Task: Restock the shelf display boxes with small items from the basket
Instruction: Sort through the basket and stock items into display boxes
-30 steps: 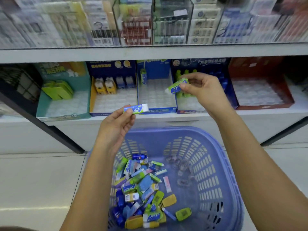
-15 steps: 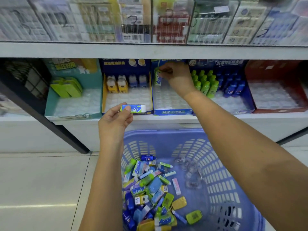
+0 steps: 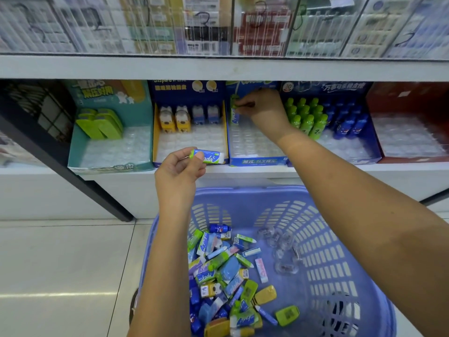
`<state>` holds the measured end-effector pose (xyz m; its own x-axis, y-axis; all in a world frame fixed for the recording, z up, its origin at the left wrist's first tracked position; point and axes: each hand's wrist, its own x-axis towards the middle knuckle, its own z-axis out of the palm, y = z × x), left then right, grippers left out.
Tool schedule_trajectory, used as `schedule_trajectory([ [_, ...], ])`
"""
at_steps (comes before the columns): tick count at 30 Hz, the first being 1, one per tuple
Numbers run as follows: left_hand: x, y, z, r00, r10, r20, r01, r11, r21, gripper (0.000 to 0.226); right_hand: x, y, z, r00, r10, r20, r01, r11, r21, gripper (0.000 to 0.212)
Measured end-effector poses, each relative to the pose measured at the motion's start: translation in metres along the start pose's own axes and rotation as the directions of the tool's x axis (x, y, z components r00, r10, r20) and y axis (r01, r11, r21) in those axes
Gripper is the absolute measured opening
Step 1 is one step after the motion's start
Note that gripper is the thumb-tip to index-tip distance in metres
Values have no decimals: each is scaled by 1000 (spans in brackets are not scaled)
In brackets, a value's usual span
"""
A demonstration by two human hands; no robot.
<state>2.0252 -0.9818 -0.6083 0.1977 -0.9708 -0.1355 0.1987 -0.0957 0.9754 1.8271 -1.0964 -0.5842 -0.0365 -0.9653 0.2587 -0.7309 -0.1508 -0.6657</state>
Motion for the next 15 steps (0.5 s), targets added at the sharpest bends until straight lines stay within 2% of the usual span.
schedule_trajectory([
  [3, 4, 5, 5, 998, 58, 29, -59, 997, 41, 10, -2, -1, 2, 998, -51, 28, 56, 981, -185, 25],
  [7, 25, 21, 20, 974, 210, 87, -224, 951, 213, 11, -12, -2, -1, 993, -86, 83, 110, 930, -352, 34],
  [10, 50, 33, 43, 930, 320, 182, -364, 872, 327, 14, -33, 5, -3, 988, 36, 151, 42, 873, -486, 45],
  [12, 66, 36, 60, 894, 356, 272, -442, 796, 413, 15, -50, 12, -3, 972, 102, 213, 20, 862, -507, 46],
  [15, 87, 34, 81, 847, 345, 404, -525, 661, 536, 16, -65, 18, -5, 965, 73, 250, 46, 897, -439, 50],
])
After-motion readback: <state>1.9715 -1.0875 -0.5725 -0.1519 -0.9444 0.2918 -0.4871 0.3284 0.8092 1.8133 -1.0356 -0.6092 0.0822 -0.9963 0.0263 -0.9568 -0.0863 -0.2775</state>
